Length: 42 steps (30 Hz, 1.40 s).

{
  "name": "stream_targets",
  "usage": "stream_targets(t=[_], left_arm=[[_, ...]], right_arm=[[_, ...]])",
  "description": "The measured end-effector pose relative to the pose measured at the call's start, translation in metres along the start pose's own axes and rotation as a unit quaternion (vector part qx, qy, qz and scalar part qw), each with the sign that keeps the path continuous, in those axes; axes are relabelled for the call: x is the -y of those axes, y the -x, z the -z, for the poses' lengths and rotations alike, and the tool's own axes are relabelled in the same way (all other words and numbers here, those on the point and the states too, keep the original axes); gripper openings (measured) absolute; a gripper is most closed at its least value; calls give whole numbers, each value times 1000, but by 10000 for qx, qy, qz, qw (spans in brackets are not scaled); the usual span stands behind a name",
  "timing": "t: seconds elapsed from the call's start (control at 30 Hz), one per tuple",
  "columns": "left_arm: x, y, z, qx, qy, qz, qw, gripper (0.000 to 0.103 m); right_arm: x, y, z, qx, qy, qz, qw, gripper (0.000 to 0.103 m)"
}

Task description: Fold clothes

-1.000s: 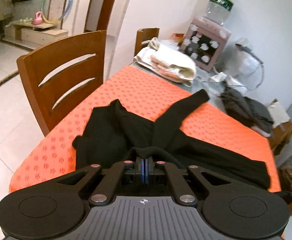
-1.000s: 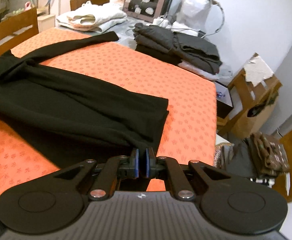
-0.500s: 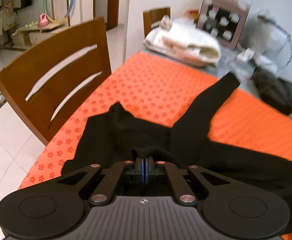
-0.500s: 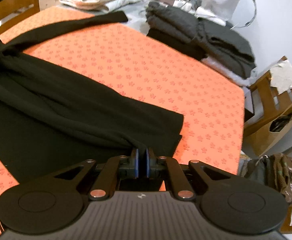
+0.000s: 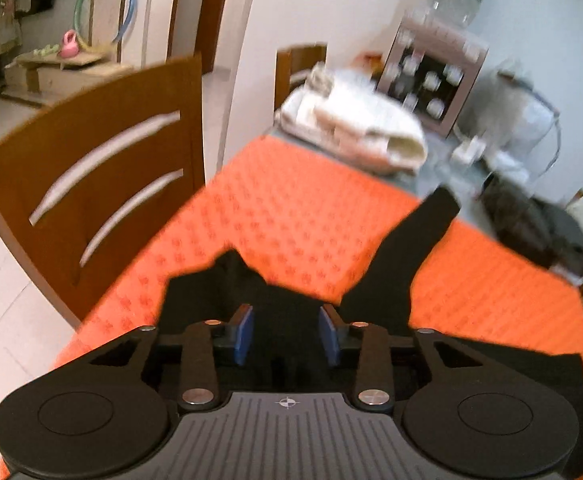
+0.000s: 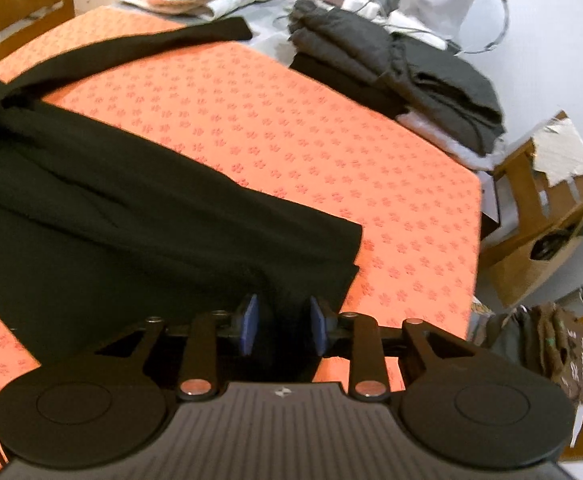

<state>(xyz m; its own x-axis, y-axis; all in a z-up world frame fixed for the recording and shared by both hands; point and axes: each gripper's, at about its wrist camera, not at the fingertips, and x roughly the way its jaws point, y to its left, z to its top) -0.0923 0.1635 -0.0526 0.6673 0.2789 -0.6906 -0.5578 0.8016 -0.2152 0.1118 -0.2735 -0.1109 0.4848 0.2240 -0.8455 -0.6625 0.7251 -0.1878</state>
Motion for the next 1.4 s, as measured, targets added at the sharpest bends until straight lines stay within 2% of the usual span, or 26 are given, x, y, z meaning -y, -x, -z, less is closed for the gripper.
stream_targets(t=[0.1, 0.2, 0.3, 0.4, 0.5, 0.6, 0.73, 0.77, 0.83, 0.9, 1.03, 1.1, 1.2, 1.27, 1.4], left_arm=[[-18, 19, -8, 120, -103, 53, 9999, 40], [-41, 29, -7, 38, -325, 115, 9994, 40], [-61, 33, -2, -139, -611, 252, 9977, 40], [-74, 34, 8, -401, -1064, 492, 9923, 40], [-78, 35, 20, -629, -1612, 973, 9801, 40], [-77, 33, 33, -800, -2247, 1392, 9611, 40], [-72, 22, 53, -901, -2940, 1675, 9367, 39], [-72, 19, 55, -876, -2994, 1678, 9352, 36], [-72, 13, 56, -800, -2964, 1672, 9369, 22], [-75, 7, 55, -740, -2897, 1559, 9414, 17], [-90, -14, 47, -822, -2522, 1130, 9575, 11], [-99, -21, 43, -867, -2314, 982, 9640, 11], [-112, -21, 32, -959, -1916, 1110, 9705, 11], [-117, -13, 28, -963, -1818, 1247, 9706, 12], [-111, 8, 27, -980, -1645, 1676, 9671, 27]], right_arm=[[-10, 18, 6, 51, -241, -41, 9997, 35], [-31, 33, 12, 79, -506, -172, 9985, 35], [-60, 44, 17, 70, -768, -281, 9966, 35], [-90, 54, 20, 46, -987, -338, 9945, 35], [-124, 61, 21, 18, -1100, -360, 9933, 35], [-153, 69, 20, 27, -1156, -384, 9926, 35], [-189, 76, 18, 73, -1219, -429, 9916, 36], [-197, 78, 18, 87, -1234, -439, 9913, 36], [-211, 82, 17, 121, -1260, -467, 9909, 36], [-225, 87, 17, 162, -1285, -503, 9903, 36], [-247, 97, 18, 258, -1330, -605, 9889, 37], [-253, 101, 21, 260, -1392, -565, 9883, 37], [-251, 104, 27, 252, -1538, -435, 9868, 37], [-240, 108, 34, 243, -1692, -307, 9848, 37], [-208, 111, 45, 220, -1945, -40, 9807, 37]])
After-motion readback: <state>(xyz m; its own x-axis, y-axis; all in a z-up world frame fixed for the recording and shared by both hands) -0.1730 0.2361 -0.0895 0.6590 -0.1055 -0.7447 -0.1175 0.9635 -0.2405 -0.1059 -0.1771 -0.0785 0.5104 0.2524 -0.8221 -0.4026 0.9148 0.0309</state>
